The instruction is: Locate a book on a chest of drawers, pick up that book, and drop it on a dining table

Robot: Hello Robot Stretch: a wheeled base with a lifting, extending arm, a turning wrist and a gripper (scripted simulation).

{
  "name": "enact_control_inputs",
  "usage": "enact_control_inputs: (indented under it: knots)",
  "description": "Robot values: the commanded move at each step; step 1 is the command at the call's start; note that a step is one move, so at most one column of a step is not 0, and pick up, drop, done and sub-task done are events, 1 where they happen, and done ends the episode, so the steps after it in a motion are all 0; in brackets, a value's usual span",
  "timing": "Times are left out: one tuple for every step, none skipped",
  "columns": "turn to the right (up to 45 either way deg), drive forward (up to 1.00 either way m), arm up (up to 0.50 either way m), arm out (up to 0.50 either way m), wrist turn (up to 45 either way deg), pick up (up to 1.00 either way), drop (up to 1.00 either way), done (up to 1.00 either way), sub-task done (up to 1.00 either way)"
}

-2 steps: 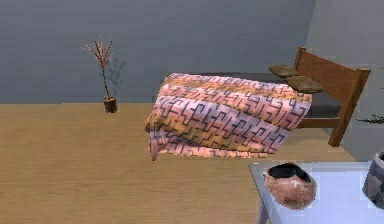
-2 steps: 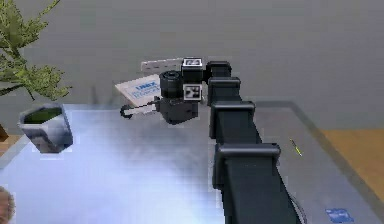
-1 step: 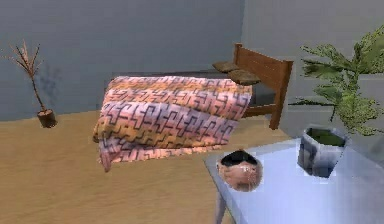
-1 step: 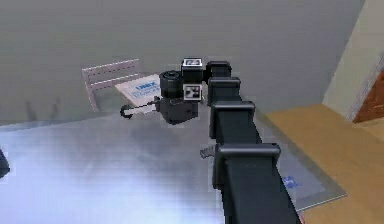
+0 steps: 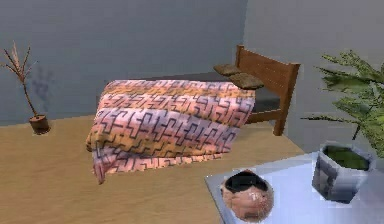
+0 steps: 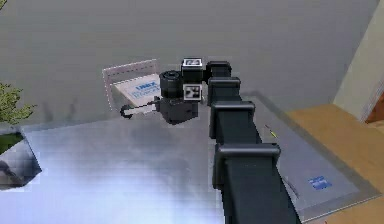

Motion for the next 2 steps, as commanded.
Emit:
enact_control_inputs:
  knots:
    - [-15.0,0.0,0.0,0.0,0.0,0.0,0.0,0.0,0.0]
    - [0.0,0.0,0.0,0.06,0.0,0.0,0.0,0.0,0.0]
